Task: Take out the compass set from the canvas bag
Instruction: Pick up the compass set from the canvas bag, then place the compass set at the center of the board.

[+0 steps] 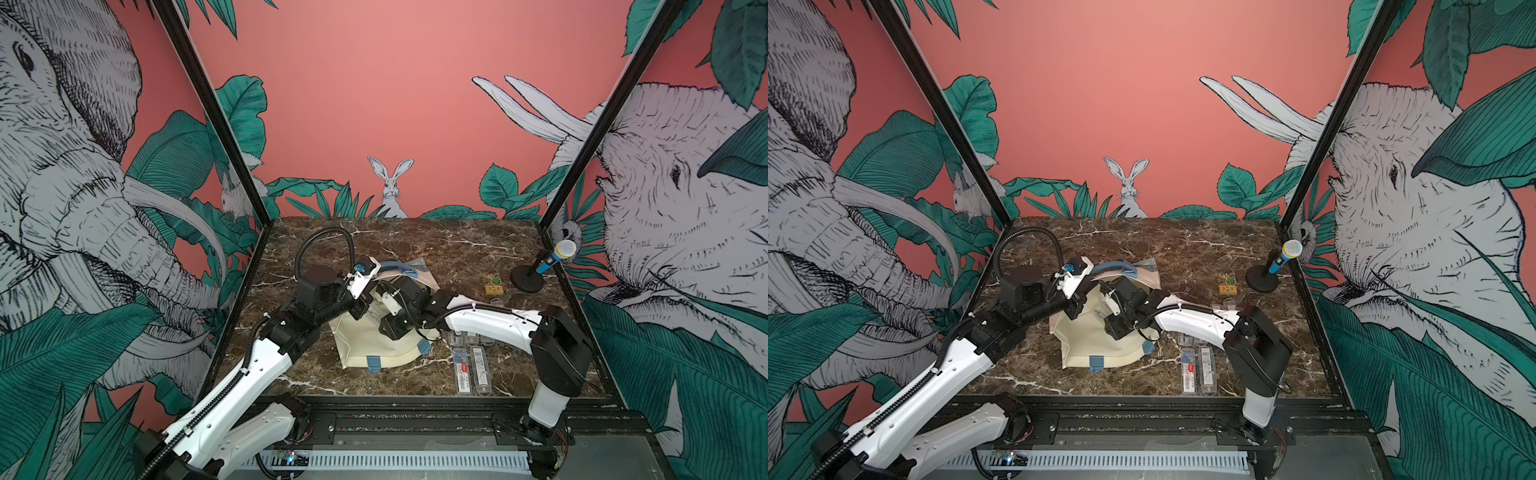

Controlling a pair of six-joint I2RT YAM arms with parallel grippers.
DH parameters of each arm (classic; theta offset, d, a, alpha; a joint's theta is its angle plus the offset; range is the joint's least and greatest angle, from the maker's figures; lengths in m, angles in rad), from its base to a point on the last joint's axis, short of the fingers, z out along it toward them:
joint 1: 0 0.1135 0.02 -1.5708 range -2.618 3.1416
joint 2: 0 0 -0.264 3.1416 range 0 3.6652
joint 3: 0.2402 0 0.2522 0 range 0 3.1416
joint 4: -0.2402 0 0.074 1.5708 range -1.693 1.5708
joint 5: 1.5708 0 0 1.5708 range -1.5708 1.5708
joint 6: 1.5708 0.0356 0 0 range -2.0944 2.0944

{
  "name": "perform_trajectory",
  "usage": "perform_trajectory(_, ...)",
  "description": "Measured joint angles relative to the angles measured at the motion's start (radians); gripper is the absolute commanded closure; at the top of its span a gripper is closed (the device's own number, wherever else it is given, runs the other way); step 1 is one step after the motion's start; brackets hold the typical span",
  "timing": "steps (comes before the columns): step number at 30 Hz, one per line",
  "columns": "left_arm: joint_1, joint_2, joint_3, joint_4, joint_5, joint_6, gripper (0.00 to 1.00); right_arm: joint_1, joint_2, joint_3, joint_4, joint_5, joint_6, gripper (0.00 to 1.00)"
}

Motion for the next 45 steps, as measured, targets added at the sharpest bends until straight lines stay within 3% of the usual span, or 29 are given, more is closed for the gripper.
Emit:
perform_trajectory(11,-0.005,0.002,-0.001,0.001,0.003,0.0,1.0,0.067,-0.315,-0.145,-0.146,-0.014,0.111,0.6)
perform_trajectory(18,-0.005,0.006,-0.005,-0.006,-0.009,-0.004,1.0,0.135,-0.603,-0.208,-0.283,0.079,0.269,0.61)
perform_trajectory(25,-0.005,0.013,-0.005,-0.014,-0.009,-0.004,1.0,0.166,-0.782,-0.291,-0.513,0.215,0.444,0.61)
perform_trajectory(34,-0.005,0.013,-0.005,-0.015,-0.007,-0.003,1.0,0.023,-0.935,-0.5,-0.735,0.326,0.604,0.6)
perform_trajectory(45,-0.005,0.011,-0.005,-0.016,-0.006,-0.003,1.0,-0.126,-1.004,-0.706,-0.689,0.359,0.639,0.55)
